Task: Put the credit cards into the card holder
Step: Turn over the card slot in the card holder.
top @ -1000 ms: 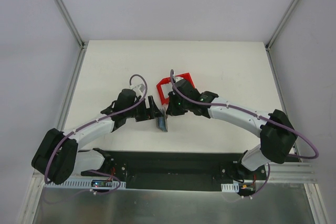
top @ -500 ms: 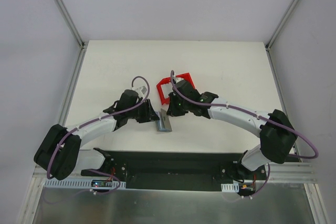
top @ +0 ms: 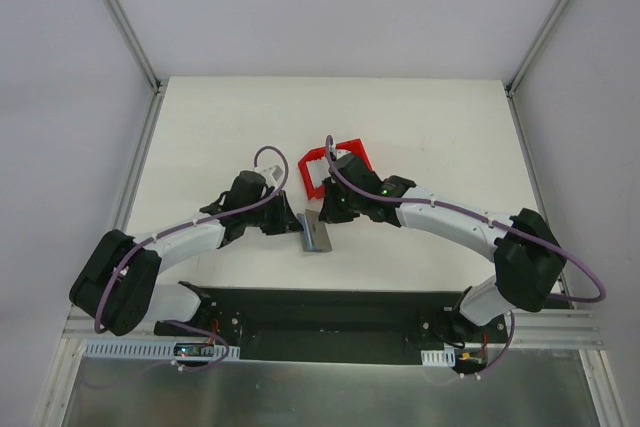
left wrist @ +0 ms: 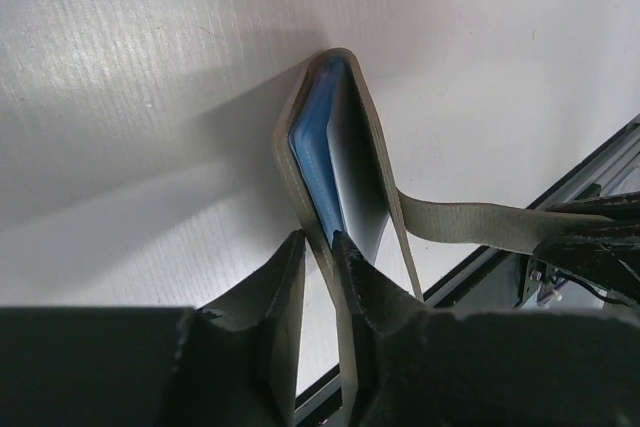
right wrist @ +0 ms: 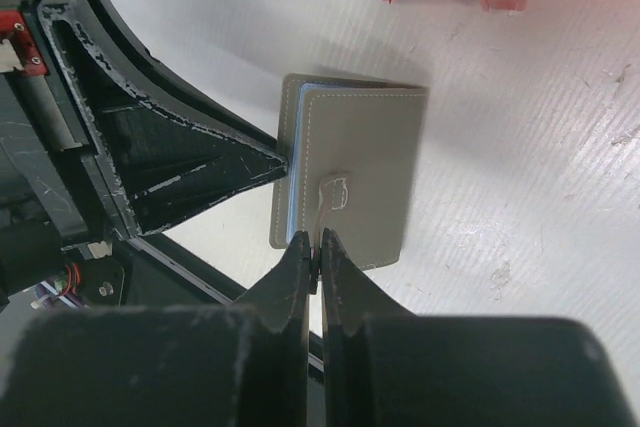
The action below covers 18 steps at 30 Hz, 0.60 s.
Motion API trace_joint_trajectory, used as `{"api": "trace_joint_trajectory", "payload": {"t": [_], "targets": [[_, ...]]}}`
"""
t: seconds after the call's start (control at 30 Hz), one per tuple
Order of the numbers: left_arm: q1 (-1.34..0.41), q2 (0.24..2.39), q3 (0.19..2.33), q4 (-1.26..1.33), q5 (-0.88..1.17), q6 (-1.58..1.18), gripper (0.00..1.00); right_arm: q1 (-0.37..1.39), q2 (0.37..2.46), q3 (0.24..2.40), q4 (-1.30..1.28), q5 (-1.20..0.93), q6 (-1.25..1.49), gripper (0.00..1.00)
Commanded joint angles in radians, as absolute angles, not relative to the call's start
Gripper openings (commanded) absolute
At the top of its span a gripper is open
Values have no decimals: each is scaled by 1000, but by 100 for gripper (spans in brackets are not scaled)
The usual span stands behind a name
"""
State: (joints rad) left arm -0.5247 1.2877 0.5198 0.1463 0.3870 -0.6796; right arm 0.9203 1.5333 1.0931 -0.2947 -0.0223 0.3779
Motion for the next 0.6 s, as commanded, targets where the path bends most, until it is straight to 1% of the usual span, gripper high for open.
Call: {"api": "trace_joint_trajectory", "payload": {"t": [0.0, 0.03, 0.1, 0.2, 0.23, 0.37, 0.57], "targets": [[-537, 1304, 555, 202, 429, -672, 14, 917, 1519, 1091, -291, -6, 388, 0], [-538, 1302, 551, 215, 433, -675, 12, 917, 1520, 1092, -291, -6, 388, 0], [-537, 1305, 542, 232, 437, -681, 13, 917, 1520, 1092, -291, -6, 388, 0], [-538, 1315, 535, 261, 449, -693, 5, 919, 1519, 1091, -291, -6, 388, 0], [-538, 1321, 535, 265, 459, -696, 0, 919, 1520, 1091, -291, -6, 388, 0], [-537, 1341, 549, 284, 486, -699, 0, 916, 1511, 1088, -291, -6, 393, 0], [-538, 1354, 626, 226, 543, -640, 0, 897, 1490, 1052, -284, -6, 403, 0]]}}
